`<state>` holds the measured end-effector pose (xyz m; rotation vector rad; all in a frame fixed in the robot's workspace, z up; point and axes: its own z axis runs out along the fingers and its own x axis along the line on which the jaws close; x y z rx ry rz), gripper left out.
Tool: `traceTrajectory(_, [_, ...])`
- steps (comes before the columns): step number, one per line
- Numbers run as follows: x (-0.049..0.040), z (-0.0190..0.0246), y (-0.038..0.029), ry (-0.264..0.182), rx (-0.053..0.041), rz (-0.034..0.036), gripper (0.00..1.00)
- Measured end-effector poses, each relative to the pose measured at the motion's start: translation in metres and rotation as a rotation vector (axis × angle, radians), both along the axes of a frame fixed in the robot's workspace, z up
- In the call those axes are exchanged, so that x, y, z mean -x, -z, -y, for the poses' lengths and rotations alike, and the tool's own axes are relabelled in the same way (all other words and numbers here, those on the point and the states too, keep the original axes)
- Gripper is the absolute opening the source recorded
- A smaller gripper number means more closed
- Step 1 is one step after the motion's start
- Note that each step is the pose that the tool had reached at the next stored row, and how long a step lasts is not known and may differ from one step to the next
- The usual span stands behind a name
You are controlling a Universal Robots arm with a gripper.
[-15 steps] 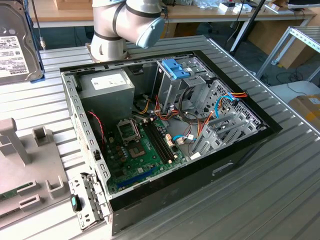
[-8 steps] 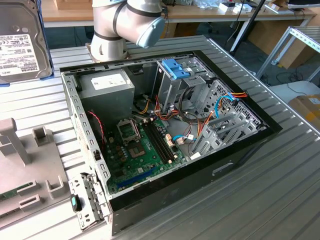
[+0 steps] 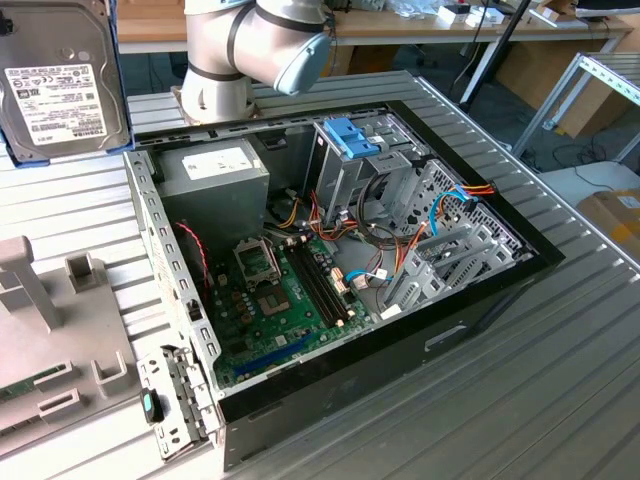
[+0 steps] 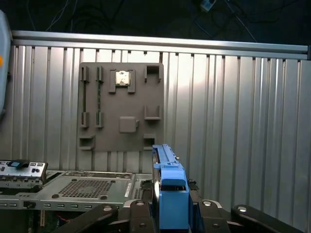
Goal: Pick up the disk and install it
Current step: 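Pick up the disk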
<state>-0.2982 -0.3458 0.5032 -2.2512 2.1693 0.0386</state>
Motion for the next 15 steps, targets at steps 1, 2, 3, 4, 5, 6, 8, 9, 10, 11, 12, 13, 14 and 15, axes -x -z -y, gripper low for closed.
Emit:
traceTrajectory(1, [-0.0016, -0.0002, 0.0, 0.0, 0.0, 0.0, 0.36])
traceTrajectory(2, [-0.0027, -0.0004, 0.0, 0.0, 0.0, 0.0, 0.36])
traceTrajectory(3, [-0.0048, -0.0007, 0.0, 0.0, 0.0, 0.0001, 0.36])
traceTrajectory(4, [-0.0072, -0.001, 0.0, 0.0, 0.0, 0.0, 0.36])
traceTrajectory(5, [-0.0106, -0.0012, 0.0001, 0.0, -0.0001, 0.0001, 0.36])
traceTrajectory(6, [-0.0131, -0.0013, 0.0, 0.0, 0.0, 0.0, 0.36])
traceTrajectory(8, [-0.0168, -0.0015, 0.0, 0.0, 0.0, 0.0, 0.36])
traceTrajectory(9, [-0.022, -0.0017, 0.0, 0.0, 0.0, 0.0, 0.36])
traceTrajectory(10, [-0.0262, -0.0019, 0.0, 0.0, -0.0001, 0.0001, 0.36])
traceTrajectory(11, [-0.0305, -0.002, 0.0, 0.0, 0.0, 0.0001, 0.36])
traceTrajectory(12, [-0.0339, -0.0021, 0.0, 0.0, 0.0, 0.0, 0.36])
traceTrajectory(13, [-0.0365, -0.0022, 0.0, 0.0, 0.0, 0.0001, 0.36])
traceTrajectory(14, [-0.0388, -0.0022, 0.0, 0.0, 0.0, 0.0, 0.36])
traceTrajectory(15, [-0.0415, -0.0023, 0.0, 0.0, 0.0, 0.0, 0.36])
